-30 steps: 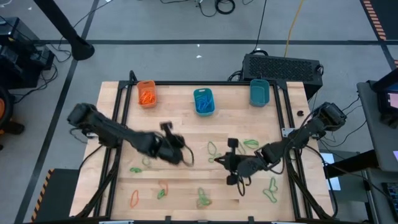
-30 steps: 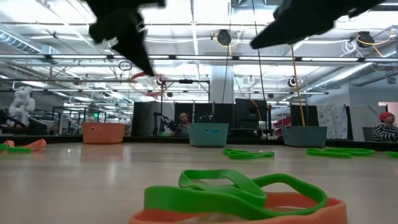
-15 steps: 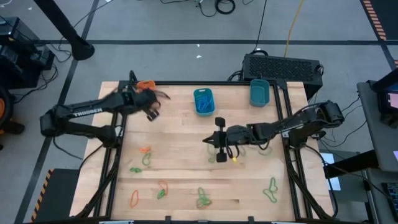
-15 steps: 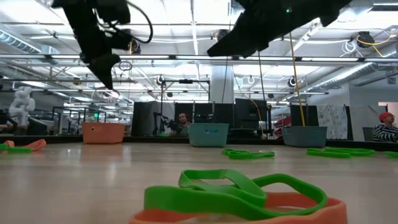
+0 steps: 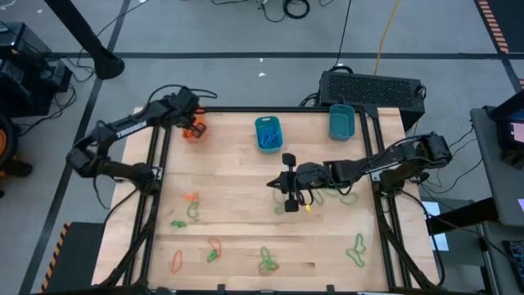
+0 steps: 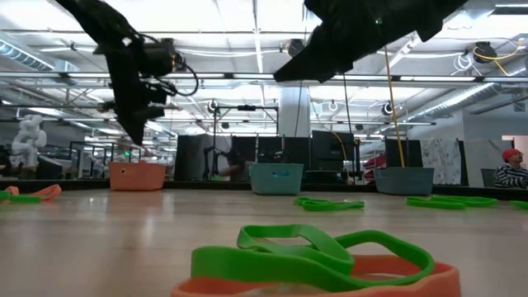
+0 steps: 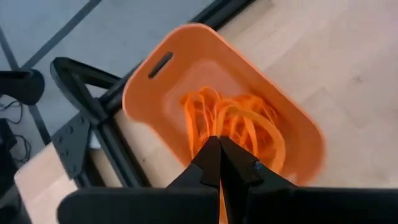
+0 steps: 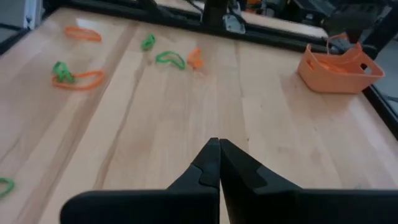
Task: Sort rubber bands into baskets
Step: Put the orange rubber band into the orange bin
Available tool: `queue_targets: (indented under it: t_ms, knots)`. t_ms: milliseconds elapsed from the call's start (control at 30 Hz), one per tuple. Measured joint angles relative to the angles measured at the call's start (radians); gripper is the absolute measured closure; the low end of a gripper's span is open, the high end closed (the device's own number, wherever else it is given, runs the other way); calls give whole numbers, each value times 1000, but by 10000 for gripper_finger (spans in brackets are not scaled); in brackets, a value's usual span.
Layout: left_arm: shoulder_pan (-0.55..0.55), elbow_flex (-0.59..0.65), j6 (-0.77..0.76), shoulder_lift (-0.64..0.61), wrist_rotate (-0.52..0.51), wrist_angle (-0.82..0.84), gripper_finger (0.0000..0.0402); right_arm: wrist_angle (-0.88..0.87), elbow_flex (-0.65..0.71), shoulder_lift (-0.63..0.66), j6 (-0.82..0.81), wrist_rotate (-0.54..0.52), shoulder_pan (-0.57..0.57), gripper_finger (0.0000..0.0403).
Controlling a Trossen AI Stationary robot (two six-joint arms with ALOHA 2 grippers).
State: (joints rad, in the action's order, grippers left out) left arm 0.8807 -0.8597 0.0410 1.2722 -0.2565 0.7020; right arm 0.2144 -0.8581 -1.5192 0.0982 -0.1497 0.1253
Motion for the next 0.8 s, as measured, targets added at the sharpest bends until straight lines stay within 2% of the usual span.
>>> queue_targets:
  t_ms: [200, 467, 600, 800]
  knots:
    - [21, 0, 0, 97, -13, -105, 401, -48, 0, 0, 0, 0, 0, 403]
    - [48, 0, 0, 169, -25, -122, 396, -52, 0, 0, 27, -1, -1, 403]
    - [48, 0, 0, 175, -53, -123, 376, -43, 0, 0, 50, -12, -2, 403]
    - [48, 0, 0, 173, -54, -120, 324, -32, 0, 0, 53, -12, -20, 403]
